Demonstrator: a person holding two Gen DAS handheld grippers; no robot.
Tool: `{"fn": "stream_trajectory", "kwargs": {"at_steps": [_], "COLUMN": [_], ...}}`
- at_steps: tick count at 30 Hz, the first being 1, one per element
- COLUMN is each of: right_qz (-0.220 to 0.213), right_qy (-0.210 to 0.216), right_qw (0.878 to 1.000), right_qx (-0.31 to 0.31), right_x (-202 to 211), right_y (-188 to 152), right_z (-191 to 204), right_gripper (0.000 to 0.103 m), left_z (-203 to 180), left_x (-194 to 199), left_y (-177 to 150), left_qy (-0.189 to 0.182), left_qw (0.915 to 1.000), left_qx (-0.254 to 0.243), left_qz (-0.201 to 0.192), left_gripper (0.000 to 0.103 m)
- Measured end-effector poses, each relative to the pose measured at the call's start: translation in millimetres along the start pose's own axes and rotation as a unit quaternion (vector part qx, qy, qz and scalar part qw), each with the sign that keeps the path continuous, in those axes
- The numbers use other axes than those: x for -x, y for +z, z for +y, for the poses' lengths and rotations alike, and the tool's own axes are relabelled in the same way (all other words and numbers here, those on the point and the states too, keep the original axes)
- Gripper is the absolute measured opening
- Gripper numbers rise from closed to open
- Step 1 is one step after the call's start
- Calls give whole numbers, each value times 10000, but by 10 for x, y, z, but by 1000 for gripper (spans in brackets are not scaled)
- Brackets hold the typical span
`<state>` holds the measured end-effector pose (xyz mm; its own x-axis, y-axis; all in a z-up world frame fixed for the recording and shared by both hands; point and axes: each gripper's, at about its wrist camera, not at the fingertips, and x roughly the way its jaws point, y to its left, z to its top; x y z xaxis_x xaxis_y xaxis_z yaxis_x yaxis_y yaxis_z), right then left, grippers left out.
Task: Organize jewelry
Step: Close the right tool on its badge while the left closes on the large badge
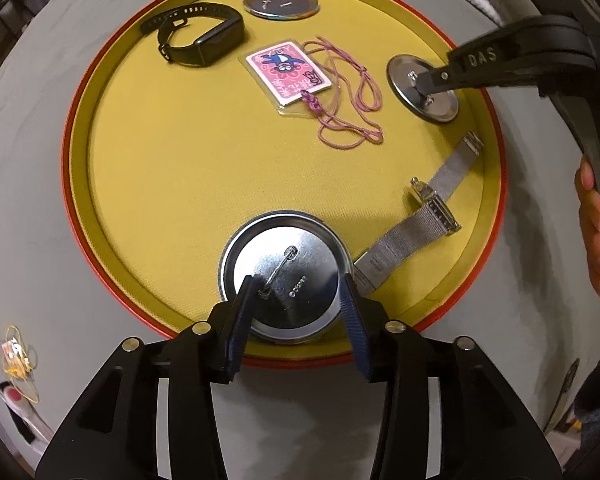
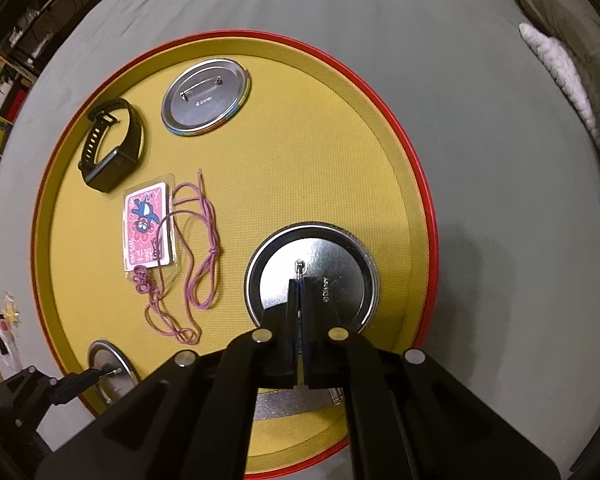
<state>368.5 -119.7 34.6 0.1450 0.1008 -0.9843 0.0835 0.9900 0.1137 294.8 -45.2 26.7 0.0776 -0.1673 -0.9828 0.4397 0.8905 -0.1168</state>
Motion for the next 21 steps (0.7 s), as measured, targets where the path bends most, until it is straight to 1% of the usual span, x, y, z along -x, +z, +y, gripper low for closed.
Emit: {"fn": "stream_trajectory", "kwargs": {"at_steps": [1,2,3,7,11,12,13,14,15,16,17,21], "right_qz": [11,24,35,93,131,142,153,162,167,168,170,150], "right_qy": [62,94,133,220,200,174,145,104,59,18,-7,-83], "right_qw": [10000,10000,9999,9997,9997,9997,9997,9997,9997,9998,9998,9997], "right_qx": [-14,-14,-17,-16,42,75,104,129,140,131,114,199], "right_x": [2,-2,1,18,43,48,78,83,88,97,104,126], "right_y": [2,3,4,3,18,36,47,47,44,38,37,14], "right_z": [-25,-40,-58,-100,-121,-115,-103,-93,-80,-63,-46,37], "right_gripper": [2,2,2,2,2,2,2,2,2,2,2,2], "left_z": [-22,-25,-32,-171,-161,-130,-97,-64,-41,-22,-5,23], "left_x": [-6,-12,-14,-30,-6,3,13,7,14,18,20,21], "left_y": [-4,-2,-2,6,24,19,18,24,27,33,37,46], "left_qy": [-214,-326,-297,29,-111,-214,-233,-213,-182,-172,-149,-190], "left_qw": [9997,9994,9995,9998,9999,9997,9997,9997,9998,9997,9997,9996], "left_qx": [68,104,83,-193,-70,4,37,52,83,117,149,196], "left_qz": [2,-3,-11,-21,-89,-99,-103,-102,-98,-94,-86,-97], "left_gripper": [63,65,65,65,65,65,59,51,46,38,32,29]}}
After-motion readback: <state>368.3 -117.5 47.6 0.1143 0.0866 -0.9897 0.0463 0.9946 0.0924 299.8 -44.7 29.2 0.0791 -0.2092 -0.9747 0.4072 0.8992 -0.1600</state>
